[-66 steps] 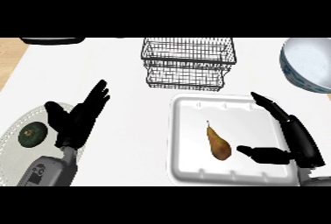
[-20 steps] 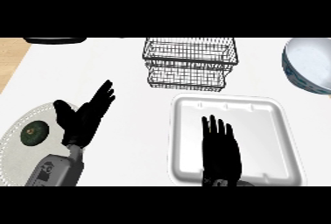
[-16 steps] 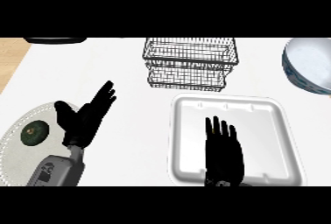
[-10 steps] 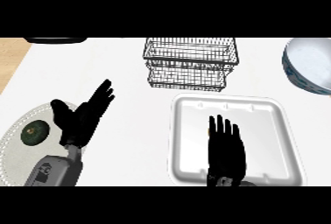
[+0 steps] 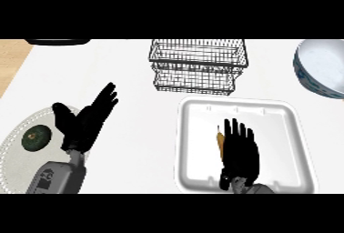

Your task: Pick the pear from the tray and place it in the tiered basket

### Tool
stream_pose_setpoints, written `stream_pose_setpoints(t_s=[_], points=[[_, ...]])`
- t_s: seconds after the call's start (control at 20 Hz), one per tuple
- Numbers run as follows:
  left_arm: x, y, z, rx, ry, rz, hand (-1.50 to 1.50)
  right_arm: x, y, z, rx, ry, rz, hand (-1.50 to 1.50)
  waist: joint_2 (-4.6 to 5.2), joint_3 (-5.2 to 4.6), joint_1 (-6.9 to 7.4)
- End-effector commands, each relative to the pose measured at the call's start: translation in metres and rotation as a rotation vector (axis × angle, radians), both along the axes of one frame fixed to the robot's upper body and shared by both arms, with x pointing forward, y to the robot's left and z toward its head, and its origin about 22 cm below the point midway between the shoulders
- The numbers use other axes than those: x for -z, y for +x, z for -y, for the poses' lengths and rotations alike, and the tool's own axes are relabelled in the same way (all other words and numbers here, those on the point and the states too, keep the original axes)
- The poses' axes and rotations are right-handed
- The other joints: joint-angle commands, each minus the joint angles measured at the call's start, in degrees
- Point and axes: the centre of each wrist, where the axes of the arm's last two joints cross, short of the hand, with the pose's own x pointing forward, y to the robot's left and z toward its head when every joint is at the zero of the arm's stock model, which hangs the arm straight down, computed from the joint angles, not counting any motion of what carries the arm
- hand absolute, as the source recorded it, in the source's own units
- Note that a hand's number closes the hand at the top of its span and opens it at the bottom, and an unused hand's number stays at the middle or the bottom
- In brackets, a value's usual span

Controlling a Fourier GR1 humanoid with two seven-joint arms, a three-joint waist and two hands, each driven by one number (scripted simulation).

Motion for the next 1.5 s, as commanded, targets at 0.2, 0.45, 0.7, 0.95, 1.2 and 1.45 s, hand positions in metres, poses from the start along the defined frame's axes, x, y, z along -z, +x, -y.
stream_pose_setpoints(t_s=[0.2,0.45,0.7,0.95,1.2,1.45], points=[[0.000,-0.002,-0.005,-0.012,-0.005,0.010,0.00,0.024,0.009,0.022,0.034,0.014,0.003,-1.50,0.01,0.01,0.00],[-0.005,0.005,0.004,-0.005,-0.001,0.004,0.00,0.043,0.011,-0.001,0.027,0.017,-0.021,-1.50,0.02,0.01,0.07],[0.009,0.018,0.001,0.004,0.004,-0.004,0.00,0.041,0.032,0.027,-0.007,0.021,-0.049,-1.50,0.11,0.00,-0.06],[0.010,-0.003,0.000,-0.017,0.006,0.015,0.00,0.054,0.023,0.019,-0.101,0.127,-0.047,1.50,0.02,0.01,0.13],[0.018,-0.004,0.009,-0.006,0.000,-0.003,0.00,0.046,0.028,0.019,-0.133,0.080,-0.026,1.50,0.01,0.00,0.05],[0.005,-0.012,0.002,0.006,-0.006,-0.002,0.00,0.054,0.006,0.012,-0.039,0.104,0.032,1.50,-0.06,0.00,0.01]])
